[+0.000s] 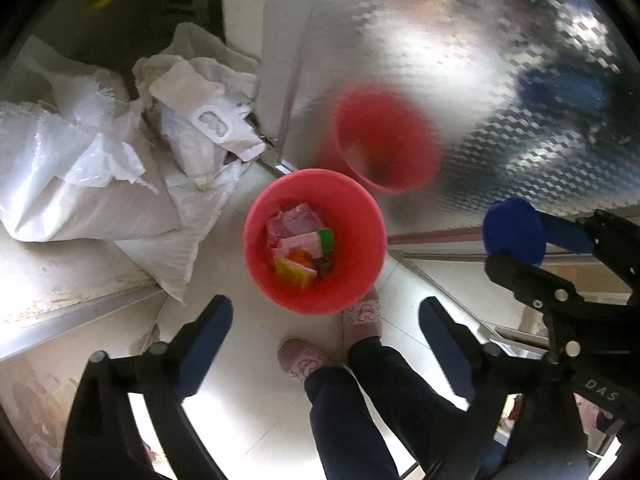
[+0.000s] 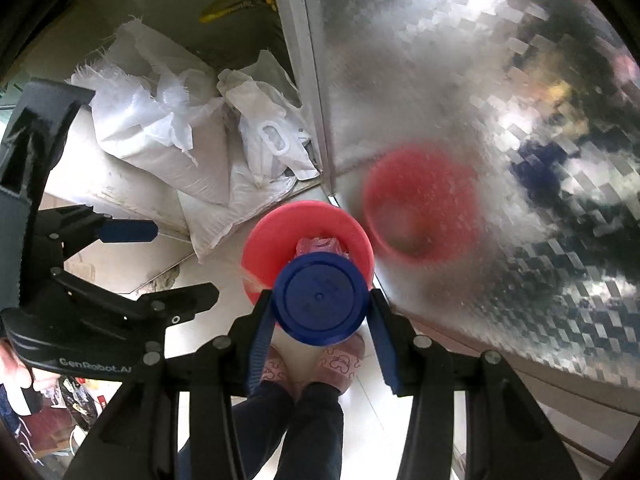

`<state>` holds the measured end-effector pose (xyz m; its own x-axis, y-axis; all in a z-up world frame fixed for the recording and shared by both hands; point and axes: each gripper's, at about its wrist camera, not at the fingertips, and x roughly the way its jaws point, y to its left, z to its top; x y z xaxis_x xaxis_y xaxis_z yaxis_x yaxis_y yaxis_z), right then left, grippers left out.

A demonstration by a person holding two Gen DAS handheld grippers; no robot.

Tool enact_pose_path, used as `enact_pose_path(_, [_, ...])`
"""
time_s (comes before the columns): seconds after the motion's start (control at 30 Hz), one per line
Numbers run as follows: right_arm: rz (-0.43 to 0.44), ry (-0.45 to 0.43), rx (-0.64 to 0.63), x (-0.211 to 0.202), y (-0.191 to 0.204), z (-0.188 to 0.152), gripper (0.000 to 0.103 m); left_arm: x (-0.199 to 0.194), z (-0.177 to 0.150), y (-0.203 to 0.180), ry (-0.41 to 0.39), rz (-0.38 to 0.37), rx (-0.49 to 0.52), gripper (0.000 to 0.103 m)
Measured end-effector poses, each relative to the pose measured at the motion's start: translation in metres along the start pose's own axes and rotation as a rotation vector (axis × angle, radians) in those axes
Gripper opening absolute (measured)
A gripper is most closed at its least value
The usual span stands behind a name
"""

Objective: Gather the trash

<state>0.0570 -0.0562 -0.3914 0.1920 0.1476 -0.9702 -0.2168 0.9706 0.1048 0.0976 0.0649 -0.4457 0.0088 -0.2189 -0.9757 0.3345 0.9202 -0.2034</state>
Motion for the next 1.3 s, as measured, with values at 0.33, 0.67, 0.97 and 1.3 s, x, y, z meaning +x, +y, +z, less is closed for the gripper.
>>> enact_pose_path(0.33, [0.018, 0.03, -0.046, 0.014, 0.01, 0.005, 0.043, 0.004, -0.008, 0.03, 0.006, 0.048, -0.03, 0.103])
enact_pose_path(0.67, [-0.017, 0.016, -0.096, 0.02, 0.024, 0.013, 0.078, 0.003, -0.021, 0.043, 0.01, 0.076, -0.045, 0.103])
enact_pose_path(0.97, [-0.061, 0.004, -0.076, 0.015, 0.021, 0.006, 0.096, -0.005, -0.027, 0.041, -0.003, 0.072, -0.038, 0.103])
enact_pose_path(1.3, [-0.062, -0.013, -0.055, -0.017, 0.028, -0.002, 0.1, -0.046, -0.037, 0.027, -0.031, 0.093, -0.019, 0.103])
